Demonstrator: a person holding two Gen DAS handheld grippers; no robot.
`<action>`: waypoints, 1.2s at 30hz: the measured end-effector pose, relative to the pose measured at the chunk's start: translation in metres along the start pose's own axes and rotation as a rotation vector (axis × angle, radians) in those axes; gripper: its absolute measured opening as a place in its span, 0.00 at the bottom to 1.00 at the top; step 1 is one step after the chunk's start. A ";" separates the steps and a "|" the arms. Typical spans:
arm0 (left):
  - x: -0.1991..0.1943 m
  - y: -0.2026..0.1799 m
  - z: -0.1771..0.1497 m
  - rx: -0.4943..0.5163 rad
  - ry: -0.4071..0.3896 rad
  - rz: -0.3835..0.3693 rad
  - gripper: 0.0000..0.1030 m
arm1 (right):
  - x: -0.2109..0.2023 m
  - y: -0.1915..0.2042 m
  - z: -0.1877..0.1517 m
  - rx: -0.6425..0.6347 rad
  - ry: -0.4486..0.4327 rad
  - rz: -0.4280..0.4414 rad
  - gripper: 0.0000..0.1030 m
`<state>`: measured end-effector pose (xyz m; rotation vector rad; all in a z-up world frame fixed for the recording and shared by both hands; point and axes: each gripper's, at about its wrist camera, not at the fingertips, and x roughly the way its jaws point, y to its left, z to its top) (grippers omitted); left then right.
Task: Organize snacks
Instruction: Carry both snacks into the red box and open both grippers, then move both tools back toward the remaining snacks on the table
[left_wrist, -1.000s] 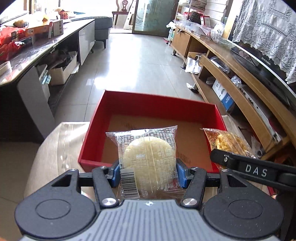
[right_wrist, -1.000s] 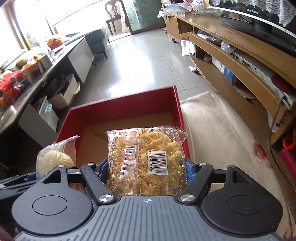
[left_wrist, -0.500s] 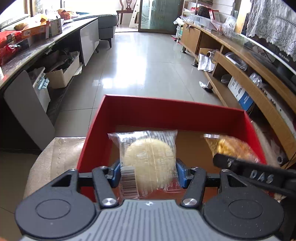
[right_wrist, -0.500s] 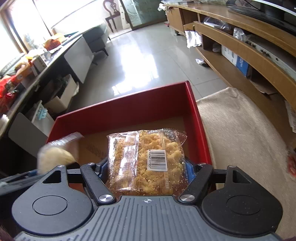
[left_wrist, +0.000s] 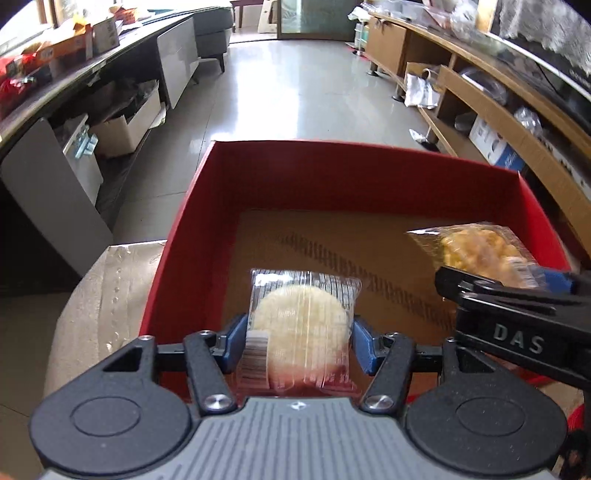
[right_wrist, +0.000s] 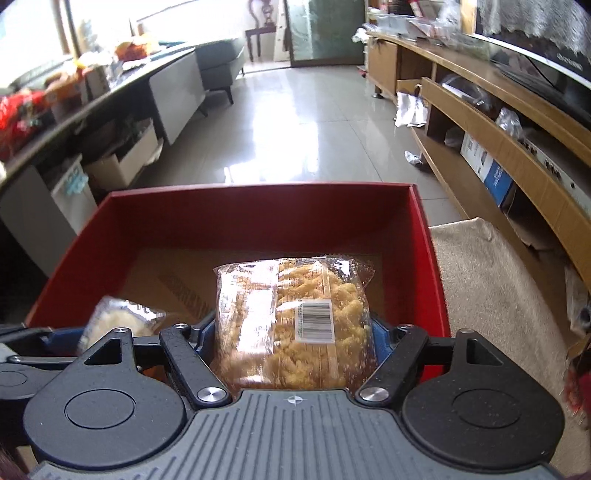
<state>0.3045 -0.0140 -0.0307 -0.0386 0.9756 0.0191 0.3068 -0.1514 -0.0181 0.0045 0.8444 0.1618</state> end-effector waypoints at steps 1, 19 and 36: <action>-0.001 0.000 -0.001 0.002 0.003 0.001 0.55 | 0.000 0.001 0.000 -0.006 0.001 -0.002 0.79; -0.026 -0.004 -0.032 0.034 0.085 -0.020 0.56 | -0.018 0.010 -0.020 -0.036 0.127 -0.049 0.84; -0.078 0.006 -0.044 -0.047 0.008 -0.106 0.62 | -0.070 0.005 -0.026 0.017 0.062 -0.051 0.85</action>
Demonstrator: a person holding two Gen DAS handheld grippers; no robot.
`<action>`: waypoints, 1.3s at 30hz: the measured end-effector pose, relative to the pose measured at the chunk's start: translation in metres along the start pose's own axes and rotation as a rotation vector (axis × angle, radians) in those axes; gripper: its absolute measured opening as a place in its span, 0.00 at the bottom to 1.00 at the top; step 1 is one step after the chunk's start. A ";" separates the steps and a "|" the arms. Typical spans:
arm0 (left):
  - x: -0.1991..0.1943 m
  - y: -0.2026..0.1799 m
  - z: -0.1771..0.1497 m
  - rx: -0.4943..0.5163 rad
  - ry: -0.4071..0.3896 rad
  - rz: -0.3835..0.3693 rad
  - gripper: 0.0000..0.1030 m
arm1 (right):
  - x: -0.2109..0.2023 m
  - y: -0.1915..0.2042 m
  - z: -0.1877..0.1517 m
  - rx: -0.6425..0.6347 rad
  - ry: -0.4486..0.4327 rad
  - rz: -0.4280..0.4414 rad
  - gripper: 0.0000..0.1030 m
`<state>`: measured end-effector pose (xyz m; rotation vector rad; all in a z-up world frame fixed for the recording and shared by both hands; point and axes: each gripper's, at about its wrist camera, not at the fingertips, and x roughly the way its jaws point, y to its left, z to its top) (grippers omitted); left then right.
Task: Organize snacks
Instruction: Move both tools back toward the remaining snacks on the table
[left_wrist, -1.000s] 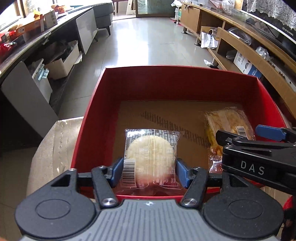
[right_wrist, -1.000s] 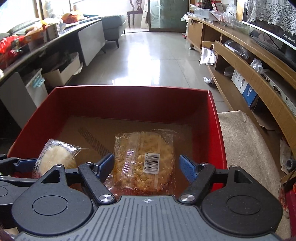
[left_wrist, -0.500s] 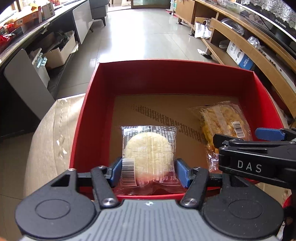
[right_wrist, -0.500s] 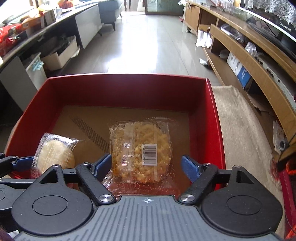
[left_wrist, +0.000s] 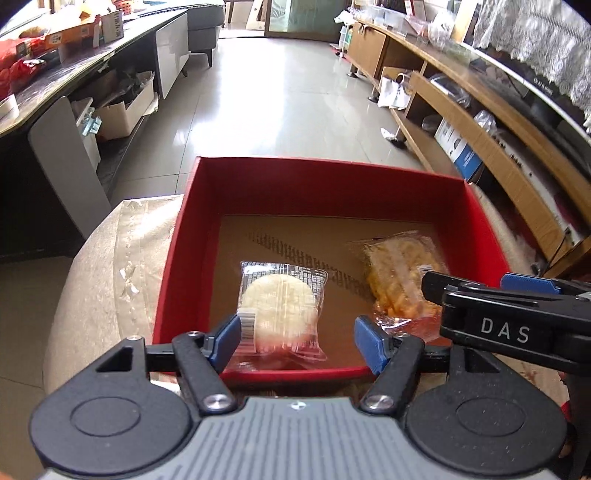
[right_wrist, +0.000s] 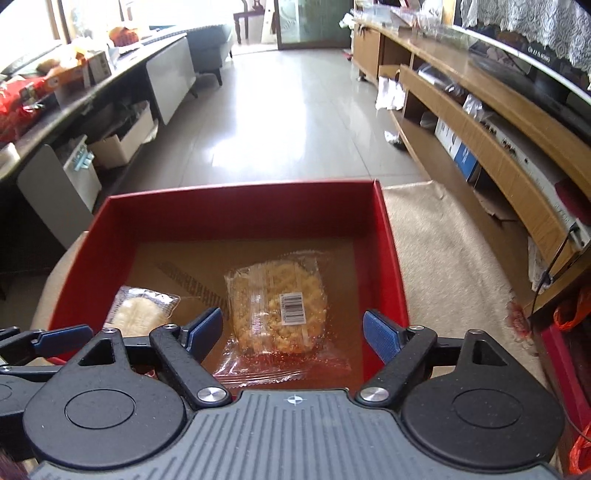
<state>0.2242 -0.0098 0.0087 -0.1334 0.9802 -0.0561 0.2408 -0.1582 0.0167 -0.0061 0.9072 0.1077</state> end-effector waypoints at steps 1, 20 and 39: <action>-0.005 0.001 -0.002 -0.002 -0.007 -0.004 0.62 | -0.003 -0.001 0.000 -0.001 -0.003 -0.003 0.85; -0.050 0.031 -0.050 -0.048 0.013 -0.031 0.63 | -0.044 0.006 -0.043 -0.024 0.022 -0.001 0.85; -0.065 0.079 -0.118 -0.199 0.099 0.011 0.63 | -0.057 0.049 -0.088 -0.125 0.085 0.094 0.85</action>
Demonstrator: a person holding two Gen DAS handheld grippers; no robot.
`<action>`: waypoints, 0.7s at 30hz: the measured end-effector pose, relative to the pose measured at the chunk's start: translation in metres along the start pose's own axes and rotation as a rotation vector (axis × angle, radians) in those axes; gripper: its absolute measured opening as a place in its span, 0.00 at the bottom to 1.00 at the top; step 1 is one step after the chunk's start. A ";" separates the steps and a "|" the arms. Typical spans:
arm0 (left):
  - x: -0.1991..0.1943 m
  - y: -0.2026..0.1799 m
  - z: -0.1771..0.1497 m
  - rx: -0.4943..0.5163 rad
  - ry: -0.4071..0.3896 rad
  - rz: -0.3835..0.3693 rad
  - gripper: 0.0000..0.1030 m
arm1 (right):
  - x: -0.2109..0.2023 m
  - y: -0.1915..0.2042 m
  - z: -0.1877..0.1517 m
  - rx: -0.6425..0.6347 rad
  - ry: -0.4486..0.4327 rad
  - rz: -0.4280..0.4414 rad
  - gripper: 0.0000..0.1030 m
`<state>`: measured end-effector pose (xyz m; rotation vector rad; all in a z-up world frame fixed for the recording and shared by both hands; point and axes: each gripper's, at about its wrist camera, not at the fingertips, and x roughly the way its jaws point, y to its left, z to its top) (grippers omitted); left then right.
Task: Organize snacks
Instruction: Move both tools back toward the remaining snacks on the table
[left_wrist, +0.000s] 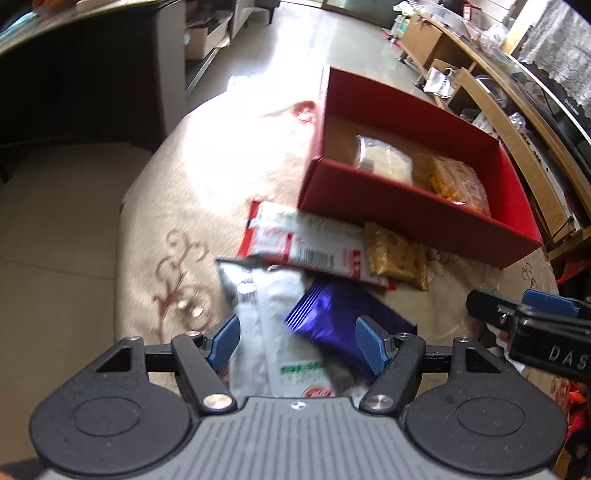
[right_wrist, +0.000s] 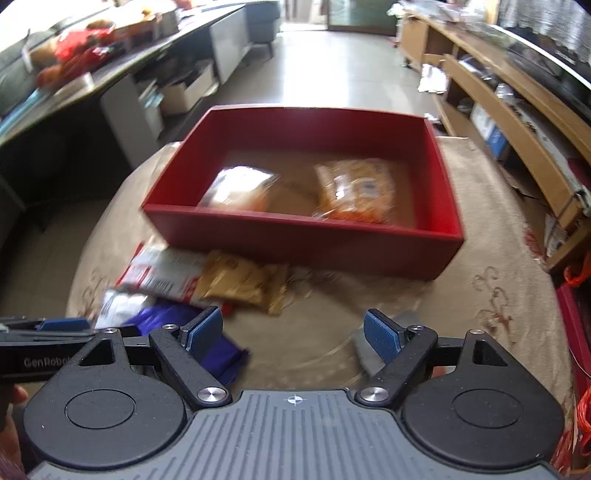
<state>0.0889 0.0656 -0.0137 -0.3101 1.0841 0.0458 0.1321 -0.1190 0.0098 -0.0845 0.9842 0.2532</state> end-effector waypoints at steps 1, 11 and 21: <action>-0.002 0.003 -0.002 -0.008 -0.003 0.003 0.63 | 0.001 0.004 -0.001 -0.014 0.009 0.011 0.85; -0.010 0.031 -0.008 -0.077 -0.001 -0.003 0.63 | 0.019 0.039 -0.011 -0.205 0.114 0.149 0.86; 0.001 0.031 -0.008 -0.065 0.036 -0.013 0.63 | 0.052 0.058 -0.009 -0.309 0.208 0.196 0.86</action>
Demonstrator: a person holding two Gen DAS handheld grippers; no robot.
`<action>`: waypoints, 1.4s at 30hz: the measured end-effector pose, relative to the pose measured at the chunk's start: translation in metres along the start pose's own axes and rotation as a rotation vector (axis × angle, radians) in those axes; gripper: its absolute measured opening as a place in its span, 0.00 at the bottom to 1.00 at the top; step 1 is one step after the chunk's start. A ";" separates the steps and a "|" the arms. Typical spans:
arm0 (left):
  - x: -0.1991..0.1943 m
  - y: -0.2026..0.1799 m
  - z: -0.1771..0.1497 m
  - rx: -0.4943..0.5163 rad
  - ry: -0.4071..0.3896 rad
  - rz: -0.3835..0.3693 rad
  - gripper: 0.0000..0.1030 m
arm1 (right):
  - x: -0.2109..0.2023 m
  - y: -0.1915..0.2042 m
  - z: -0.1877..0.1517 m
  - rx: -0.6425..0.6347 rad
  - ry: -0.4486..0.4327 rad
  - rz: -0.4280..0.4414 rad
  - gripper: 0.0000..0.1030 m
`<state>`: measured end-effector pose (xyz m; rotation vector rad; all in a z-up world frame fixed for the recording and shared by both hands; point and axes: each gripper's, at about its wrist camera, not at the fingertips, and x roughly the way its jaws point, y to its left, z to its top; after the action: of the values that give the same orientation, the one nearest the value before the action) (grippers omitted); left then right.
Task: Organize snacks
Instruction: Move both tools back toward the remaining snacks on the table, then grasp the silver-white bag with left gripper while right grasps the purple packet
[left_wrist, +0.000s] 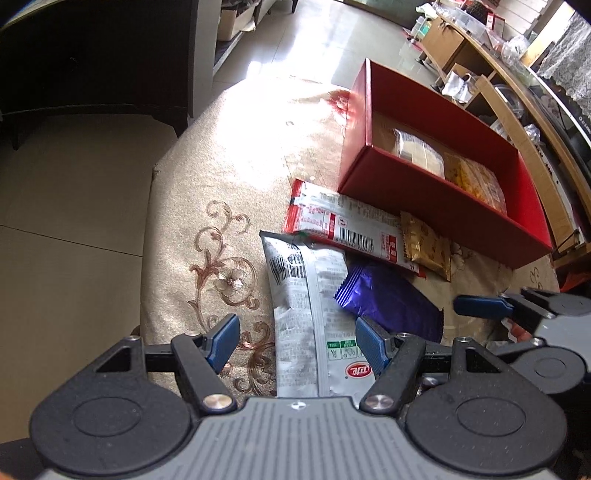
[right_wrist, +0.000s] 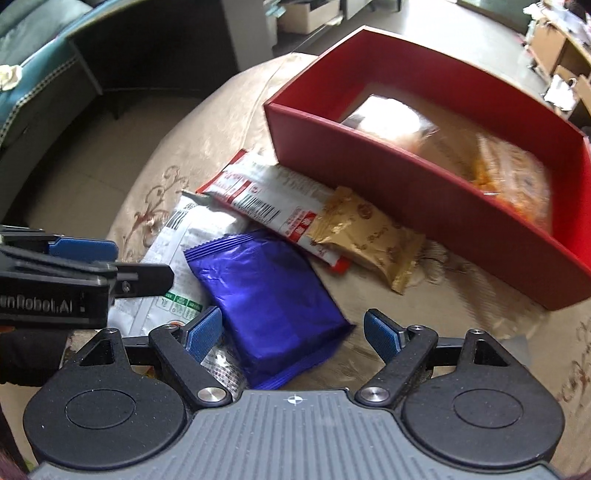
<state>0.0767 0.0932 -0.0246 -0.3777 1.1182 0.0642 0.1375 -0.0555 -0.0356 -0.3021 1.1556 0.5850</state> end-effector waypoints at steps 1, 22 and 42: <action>0.001 0.000 0.000 0.001 0.002 0.001 0.63 | 0.003 0.000 0.001 -0.006 0.004 0.005 0.86; 0.018 -0.022 -0.004 0.061 0.032 0.039 0.64 | -0.017 -0.019 -0.020 0.106 -0.018 -0.178 0.42; 0.046 -0.049 -0.002 0.072 0.032 0.129 0.74 | 0.016 -0.039 -0.015 -0.025 0.034 -0.170 0.81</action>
<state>0.1065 0.0403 -0.0532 -0.2427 1.1728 0.1311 0.1530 -0.0900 -0.0585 -0.4281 1.1433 0.4466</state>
